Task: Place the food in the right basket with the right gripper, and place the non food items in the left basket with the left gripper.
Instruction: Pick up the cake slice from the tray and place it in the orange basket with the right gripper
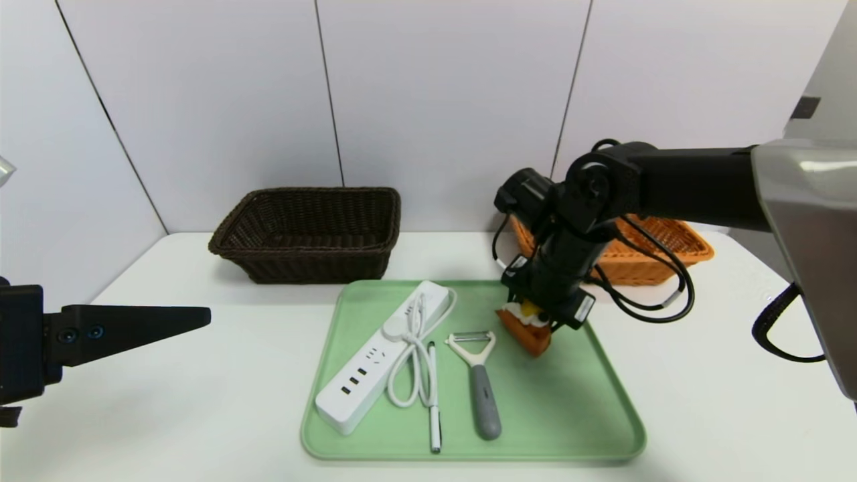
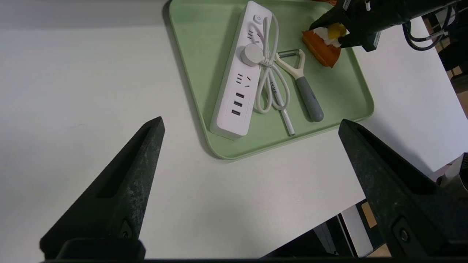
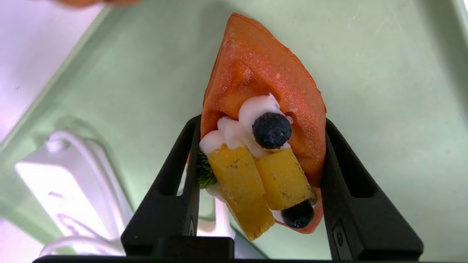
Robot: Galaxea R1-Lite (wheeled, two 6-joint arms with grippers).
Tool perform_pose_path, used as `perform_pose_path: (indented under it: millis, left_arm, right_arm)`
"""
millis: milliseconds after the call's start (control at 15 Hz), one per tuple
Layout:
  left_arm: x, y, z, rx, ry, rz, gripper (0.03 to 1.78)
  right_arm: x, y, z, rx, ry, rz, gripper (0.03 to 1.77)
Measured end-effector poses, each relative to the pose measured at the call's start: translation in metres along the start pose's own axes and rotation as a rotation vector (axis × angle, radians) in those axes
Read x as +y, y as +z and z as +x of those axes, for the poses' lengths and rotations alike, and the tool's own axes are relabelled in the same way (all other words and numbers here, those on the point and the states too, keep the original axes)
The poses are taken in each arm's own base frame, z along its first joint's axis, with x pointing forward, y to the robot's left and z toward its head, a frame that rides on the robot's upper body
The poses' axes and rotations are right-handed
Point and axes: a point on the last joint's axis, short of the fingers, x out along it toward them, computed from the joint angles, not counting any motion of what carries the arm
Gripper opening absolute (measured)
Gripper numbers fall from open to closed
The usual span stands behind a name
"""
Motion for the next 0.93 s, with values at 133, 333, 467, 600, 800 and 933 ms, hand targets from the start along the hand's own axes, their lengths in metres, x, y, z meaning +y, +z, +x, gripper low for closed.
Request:
perform_pose_path:
  millis: [133,333,467,600,800,933]
  left_arm:
    - [0.0,0.0,-0.001,-0.002,-0.001,0.0,1.69]
    - [0.0,0.0,-0.001,-0.001,0.0,-0.002,1.69]
    - [0.0,-0.001,-0.001,0.002,0.001,-0.003,1.69]
    - [0.0,0.0,-0.001,-0.002,0.002,-0.005,1.69]
    - [0.0,0.0,-0.001,-0.003,0.002,-0.005,1.69]
    - [0.0,0.0,-0.001,0.0,0.003,-0.006,1.69]
  right_arm:
    - [-0.001,-0.004,-0.013,0.0,0.017,-0.014,0.87]
    - [-0.003,-0.013,-0.039,0.004,0.062,-0.04,0.87]
    - [-0.005,-0.019,-0.062,0.013,0.124,-0.057,0.87]
    - [-0.009,-0.023,-0.092,0.052,0.239,-0.07,0.87]
    - [-0.019,-0.015,-0.13,0.032,0.405,-0.083,0.87]
    - [-0.026,0.005,-0.146,-0.052,0.488,-0.076,0.87]
